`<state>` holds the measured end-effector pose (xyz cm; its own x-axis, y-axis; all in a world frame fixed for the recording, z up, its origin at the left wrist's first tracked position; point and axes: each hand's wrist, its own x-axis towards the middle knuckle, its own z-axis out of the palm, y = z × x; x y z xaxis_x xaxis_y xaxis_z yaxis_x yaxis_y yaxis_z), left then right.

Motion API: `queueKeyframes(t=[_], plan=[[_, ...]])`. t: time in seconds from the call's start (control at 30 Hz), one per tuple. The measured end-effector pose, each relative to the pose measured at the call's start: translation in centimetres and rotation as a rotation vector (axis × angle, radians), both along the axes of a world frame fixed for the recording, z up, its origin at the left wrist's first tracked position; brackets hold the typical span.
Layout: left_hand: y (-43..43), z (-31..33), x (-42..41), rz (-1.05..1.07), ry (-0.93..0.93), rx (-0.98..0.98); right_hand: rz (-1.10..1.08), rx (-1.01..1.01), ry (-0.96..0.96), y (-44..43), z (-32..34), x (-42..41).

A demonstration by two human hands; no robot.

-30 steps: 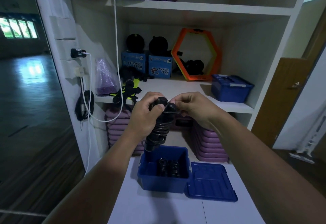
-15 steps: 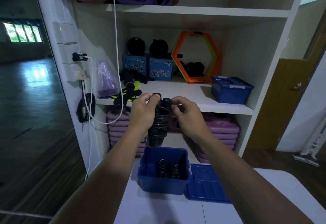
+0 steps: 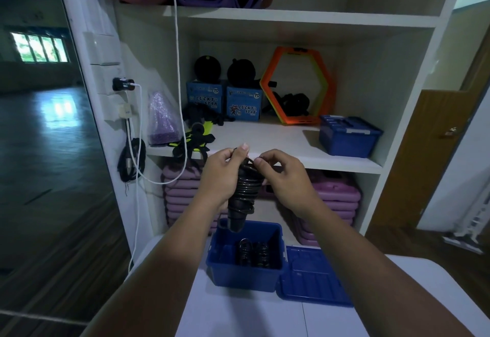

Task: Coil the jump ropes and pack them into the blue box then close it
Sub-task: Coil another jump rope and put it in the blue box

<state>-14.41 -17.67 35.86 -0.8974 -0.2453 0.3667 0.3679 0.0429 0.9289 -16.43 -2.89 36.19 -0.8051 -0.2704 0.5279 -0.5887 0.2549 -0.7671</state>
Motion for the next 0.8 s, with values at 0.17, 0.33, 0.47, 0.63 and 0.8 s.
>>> queueKeyframes(t=[0.17,0.33,0.47,0.63,0.8], plan=[[1.0,-0.1,0.1,0.158,0.084,-0.075,0.020,0.011,-0.028,0.4,0.1,-0.5],[0.5,0.8,-0.5,0.162,0.074,-0.020,0.025,0.060,0.047,0.2,0.5,-0.9],[0.2,0.9,-0.7,0.056,0.007,0.045,0.058,0.033,0.032,0.2,-0.2,-1.0],[-0.1,1.9,-1.0,-0.018,-0.043,0.033,0.130,0.015,-0.005,-0.3,0.8,-1.2],[-0.2,2.4,-1.1,-0.038,-0.035,0.098,0.113,0.015,0.007,-0.7,1.6,-1.6]])
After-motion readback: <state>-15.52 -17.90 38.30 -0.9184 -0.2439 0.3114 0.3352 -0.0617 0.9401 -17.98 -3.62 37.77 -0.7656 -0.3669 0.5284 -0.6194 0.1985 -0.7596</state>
